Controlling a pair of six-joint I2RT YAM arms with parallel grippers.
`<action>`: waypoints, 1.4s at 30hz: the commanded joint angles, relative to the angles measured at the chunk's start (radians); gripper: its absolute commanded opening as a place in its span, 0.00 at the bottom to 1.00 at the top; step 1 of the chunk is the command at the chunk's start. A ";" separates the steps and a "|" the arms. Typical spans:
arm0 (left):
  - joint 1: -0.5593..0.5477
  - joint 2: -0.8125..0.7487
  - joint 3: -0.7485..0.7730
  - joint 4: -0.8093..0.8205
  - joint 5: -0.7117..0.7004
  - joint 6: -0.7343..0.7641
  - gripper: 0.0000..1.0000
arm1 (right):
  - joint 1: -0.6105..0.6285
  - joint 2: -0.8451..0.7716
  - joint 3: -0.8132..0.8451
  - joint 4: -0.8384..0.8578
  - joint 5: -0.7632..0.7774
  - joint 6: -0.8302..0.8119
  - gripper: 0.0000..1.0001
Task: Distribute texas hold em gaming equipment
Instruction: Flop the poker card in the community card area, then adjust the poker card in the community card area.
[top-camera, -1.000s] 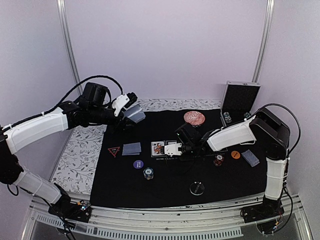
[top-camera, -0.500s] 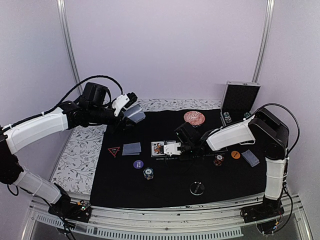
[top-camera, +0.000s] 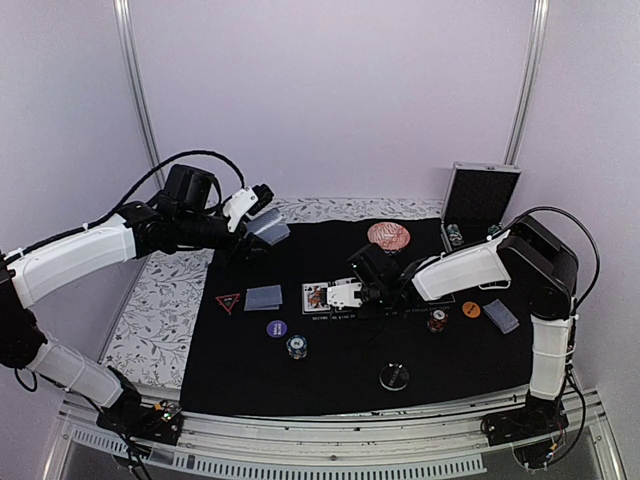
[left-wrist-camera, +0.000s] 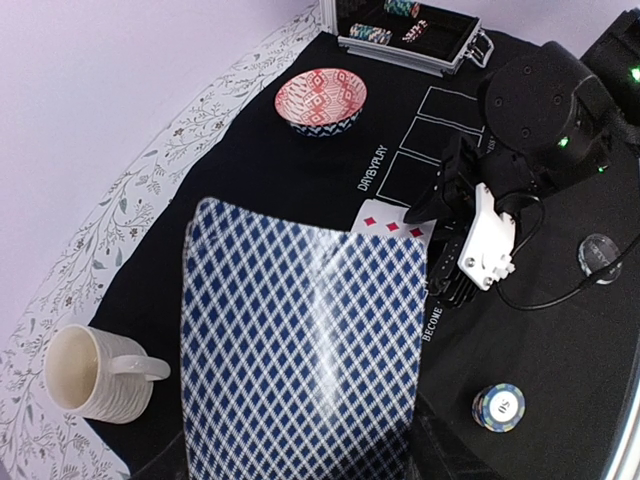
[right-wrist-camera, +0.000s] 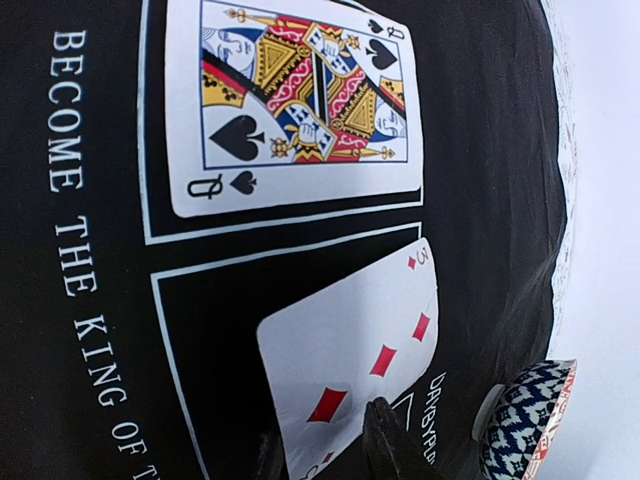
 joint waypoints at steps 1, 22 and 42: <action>0.017 -0.006 0.023 0.018 0.011 0.003 0.52 | 0.025 -0.005 -0.021 -0.101 -0.025 0.024 0.29; 0.024 -0.009 0.024 0.018 0.021 -0.003 0.52 | -0.142 -0.110 0.196 -0.230 -0.384 0.709 0.54; 0.024 0.004 0.026 0.014 0.032 -0.009 0.52 | -0.163 0.255 0.502 -0.356 -0.266 1.050 0.53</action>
